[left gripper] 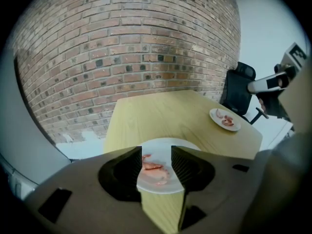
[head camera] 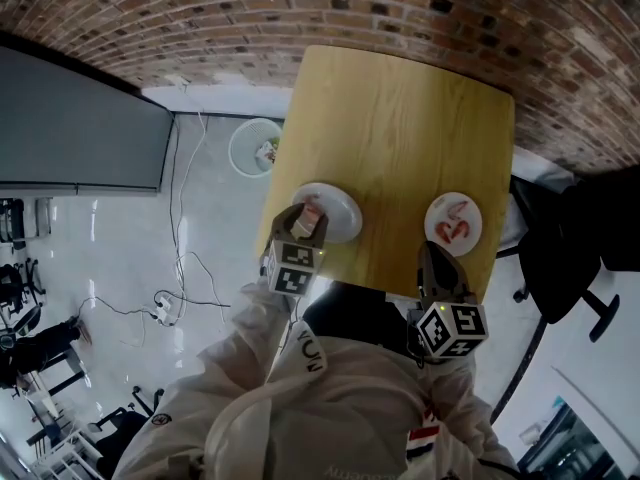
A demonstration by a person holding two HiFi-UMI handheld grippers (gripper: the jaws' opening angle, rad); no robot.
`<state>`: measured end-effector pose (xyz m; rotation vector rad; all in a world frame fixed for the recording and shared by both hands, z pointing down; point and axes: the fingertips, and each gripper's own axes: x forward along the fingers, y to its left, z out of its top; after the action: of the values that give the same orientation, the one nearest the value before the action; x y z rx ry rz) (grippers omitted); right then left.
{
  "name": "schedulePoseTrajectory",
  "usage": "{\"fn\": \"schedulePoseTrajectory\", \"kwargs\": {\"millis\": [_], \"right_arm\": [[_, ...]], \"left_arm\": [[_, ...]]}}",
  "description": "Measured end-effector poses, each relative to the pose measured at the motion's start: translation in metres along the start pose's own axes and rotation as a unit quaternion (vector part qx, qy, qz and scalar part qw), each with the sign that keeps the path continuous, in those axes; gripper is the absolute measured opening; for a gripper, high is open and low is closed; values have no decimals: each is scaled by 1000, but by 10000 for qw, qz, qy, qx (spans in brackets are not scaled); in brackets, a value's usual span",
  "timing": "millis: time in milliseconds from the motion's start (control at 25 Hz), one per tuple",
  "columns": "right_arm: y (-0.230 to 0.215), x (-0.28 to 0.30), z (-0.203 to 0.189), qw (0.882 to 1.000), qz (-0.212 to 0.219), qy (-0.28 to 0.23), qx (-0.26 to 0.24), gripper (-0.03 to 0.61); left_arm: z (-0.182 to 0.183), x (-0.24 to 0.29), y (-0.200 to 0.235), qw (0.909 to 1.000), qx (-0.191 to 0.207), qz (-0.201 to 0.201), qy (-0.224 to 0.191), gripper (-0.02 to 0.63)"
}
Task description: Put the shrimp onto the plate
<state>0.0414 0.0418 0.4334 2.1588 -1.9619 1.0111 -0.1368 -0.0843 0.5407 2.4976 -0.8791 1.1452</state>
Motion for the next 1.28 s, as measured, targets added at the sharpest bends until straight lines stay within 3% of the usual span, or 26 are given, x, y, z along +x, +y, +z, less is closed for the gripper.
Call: {"fn": "schedulePoseTrajectory", "kwargs": {"millis": [480,760,1280], "right_arm": [[-8,11,-6,9998,-142,148,71,23],[-13,17,-8,9995,-222,216,113,23],[-16,28,-7,9993,-179,283,134,23]], "left_arm": [[-20,37,12,9976,348,-325,511,249],[-26,52,9,9956,478,-428,676,255],[-29,60,18,9968,202,-308,710,255]]}}
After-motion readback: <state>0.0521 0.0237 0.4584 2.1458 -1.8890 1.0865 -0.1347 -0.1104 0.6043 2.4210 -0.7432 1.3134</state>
